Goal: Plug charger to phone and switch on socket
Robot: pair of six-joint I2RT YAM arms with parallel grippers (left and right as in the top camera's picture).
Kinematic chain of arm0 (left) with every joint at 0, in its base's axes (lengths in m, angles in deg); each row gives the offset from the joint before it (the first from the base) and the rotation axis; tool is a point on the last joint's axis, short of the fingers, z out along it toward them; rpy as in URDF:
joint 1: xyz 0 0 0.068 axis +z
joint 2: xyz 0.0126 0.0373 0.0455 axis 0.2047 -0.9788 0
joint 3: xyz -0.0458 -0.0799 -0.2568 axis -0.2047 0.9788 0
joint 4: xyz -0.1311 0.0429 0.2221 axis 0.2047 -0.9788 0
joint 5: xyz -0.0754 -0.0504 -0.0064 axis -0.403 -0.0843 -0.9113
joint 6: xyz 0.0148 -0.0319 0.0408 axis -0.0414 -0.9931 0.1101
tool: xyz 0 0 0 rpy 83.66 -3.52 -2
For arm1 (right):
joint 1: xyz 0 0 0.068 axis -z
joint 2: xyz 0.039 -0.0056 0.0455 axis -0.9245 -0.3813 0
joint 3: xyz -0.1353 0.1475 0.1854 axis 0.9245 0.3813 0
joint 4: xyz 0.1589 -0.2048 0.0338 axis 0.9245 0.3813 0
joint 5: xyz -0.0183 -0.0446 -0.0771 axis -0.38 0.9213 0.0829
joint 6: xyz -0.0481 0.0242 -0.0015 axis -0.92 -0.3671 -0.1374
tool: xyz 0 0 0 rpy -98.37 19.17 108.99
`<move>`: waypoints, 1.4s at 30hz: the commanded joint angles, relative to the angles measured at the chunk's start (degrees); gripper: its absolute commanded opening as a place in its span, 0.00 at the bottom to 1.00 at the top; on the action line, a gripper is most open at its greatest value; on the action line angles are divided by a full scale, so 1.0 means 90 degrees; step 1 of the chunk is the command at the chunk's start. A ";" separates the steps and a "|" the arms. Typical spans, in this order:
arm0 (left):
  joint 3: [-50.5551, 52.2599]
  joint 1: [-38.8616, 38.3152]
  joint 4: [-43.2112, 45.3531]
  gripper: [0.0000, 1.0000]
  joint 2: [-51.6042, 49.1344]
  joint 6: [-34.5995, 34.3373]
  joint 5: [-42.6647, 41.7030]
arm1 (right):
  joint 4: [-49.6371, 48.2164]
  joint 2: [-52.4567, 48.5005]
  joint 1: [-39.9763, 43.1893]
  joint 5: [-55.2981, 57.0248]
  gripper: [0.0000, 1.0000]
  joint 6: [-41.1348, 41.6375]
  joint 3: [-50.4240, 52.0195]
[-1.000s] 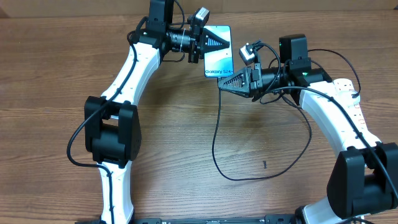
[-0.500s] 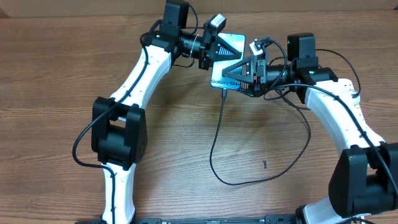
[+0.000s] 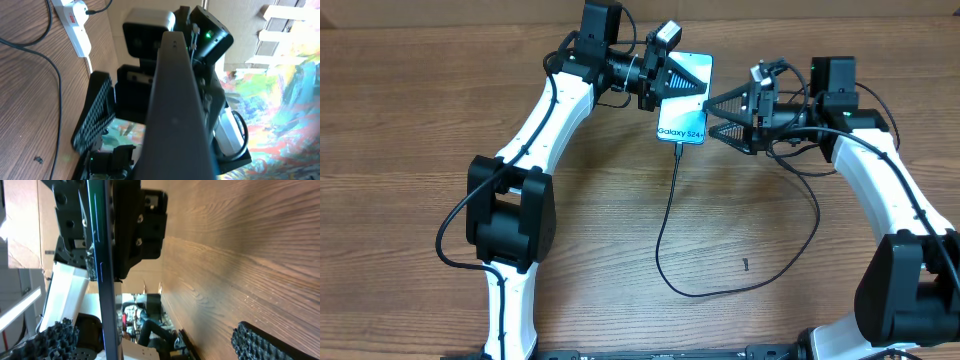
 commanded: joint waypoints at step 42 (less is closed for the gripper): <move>-0.0092 0.0022 0.0027 0.04 0.0214 0.0155 -0.0299 | 0.2965 0.0036 0.0267 0.5707 0.44 -0.1698 0.0410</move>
